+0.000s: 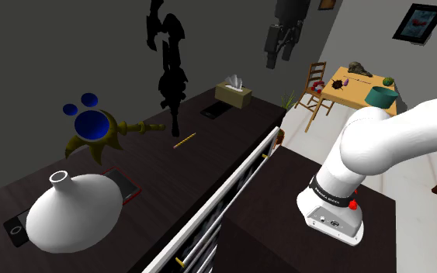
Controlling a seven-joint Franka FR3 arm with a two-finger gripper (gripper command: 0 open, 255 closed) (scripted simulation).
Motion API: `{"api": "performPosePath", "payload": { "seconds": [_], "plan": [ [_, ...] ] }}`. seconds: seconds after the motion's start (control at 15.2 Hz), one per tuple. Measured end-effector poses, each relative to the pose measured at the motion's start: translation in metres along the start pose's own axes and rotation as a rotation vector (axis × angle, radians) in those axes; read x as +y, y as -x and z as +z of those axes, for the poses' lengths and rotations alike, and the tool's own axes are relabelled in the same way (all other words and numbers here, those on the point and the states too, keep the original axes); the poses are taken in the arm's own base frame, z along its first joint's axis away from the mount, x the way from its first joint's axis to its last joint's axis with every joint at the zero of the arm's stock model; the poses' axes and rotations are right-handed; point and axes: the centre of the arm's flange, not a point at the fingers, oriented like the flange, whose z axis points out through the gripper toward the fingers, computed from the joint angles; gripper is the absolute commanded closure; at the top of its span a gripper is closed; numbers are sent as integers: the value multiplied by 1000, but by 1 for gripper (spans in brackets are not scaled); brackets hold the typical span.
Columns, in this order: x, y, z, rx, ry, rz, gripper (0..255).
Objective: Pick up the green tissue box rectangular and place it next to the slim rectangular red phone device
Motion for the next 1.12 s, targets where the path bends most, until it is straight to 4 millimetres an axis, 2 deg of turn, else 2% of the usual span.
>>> {"api": "performPosePath", "payload": {
  "seconds": [0.13, 0.26, 0.66, 1.12],
  "plan": [
    [2, -5, 2, -4, 5, 2, 0],
    [8, -25, 12, -19, 23, 10, 0],
    [33, -92, 50, -73, 90, 37, 0],
    [72, -165, 95, -137, 170, 68, 0]
  ]
}}
